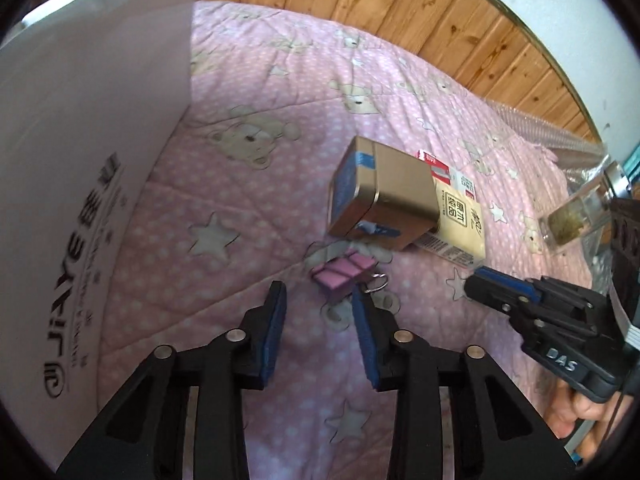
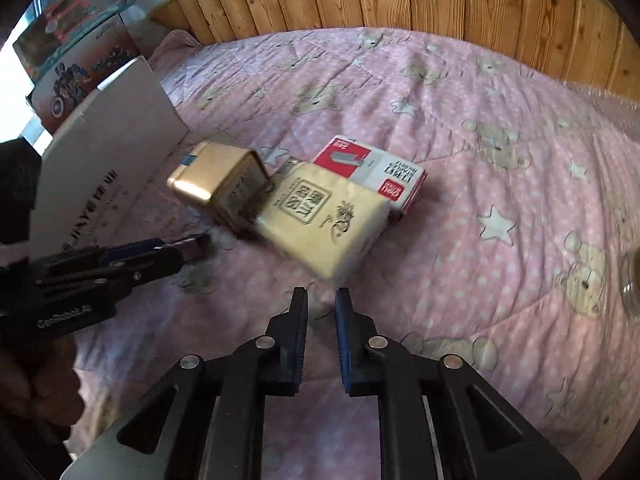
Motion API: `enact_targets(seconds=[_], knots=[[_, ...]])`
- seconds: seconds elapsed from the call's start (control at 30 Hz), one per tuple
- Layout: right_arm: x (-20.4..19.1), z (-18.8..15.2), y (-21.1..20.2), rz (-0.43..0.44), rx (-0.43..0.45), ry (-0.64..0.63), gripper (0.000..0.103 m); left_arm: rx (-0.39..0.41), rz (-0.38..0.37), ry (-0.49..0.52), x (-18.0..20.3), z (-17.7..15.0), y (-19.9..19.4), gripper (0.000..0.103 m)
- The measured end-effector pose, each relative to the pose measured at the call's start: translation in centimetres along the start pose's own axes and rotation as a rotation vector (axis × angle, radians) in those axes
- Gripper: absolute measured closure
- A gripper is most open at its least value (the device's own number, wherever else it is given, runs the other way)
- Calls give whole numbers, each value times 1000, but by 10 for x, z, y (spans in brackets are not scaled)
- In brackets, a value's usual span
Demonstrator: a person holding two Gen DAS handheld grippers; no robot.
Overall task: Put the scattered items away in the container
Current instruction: 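Close the right gripper on the cream tissue pack and lift it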
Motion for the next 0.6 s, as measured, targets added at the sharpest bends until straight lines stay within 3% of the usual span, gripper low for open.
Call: enact_targets(seconds=[0.07, 0.1, 0.13, 0.2, 0.23, 0.37, 0.4, 0.43, 0.57, 0.6], knots=[[-5, 0, -8, 11, 3, -8, 85, -4, -7, -13, 1, 0, 2, 53], [-5, 3, -11, -6, 16, -22, 78, -7, -4, -11, 4, 1, 3, 50], [-4, 6, -13, -33, 31, -38, 57, -7, 3, -7, 6, 1, 4, 48], [1, 14, -13, -85, 61, -71, 28, -6, 10, 8, 14, -1, 7, 45], [2, 17, -10, -94, 69, -83, 25, 0, 21, 24, 18, 0, 9, 45], [5, 29, 3, -90, 91, -121, 30, 16, 87, 69, 17, 3, 13, 45], [4, 28, 7, -58, 65, -97, 53, 18, 103, 72, 13, 3, 10, 45], [4, 26, 10, -26, 33, -54, 63, 21, 127, 73, 6, 2, 7, 45], [-23, 2, -6, 150, -39, -2, 66, 46, 140, 21, -25, -5, -7, 45], [-25, -1, -11, 146, -41, -15, 61, 45, 131, 22, -25, -6, -8, 45]])
Point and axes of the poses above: each gripper's, at about its wrist camera, not at the fingertips, and y roughly the way its jaws point, x to its right, z to its top, the point moved 10 cm from there along y, roughly the way its jaws point, and after that the axes turned 4 degrees about x, right-handed, at the moved point
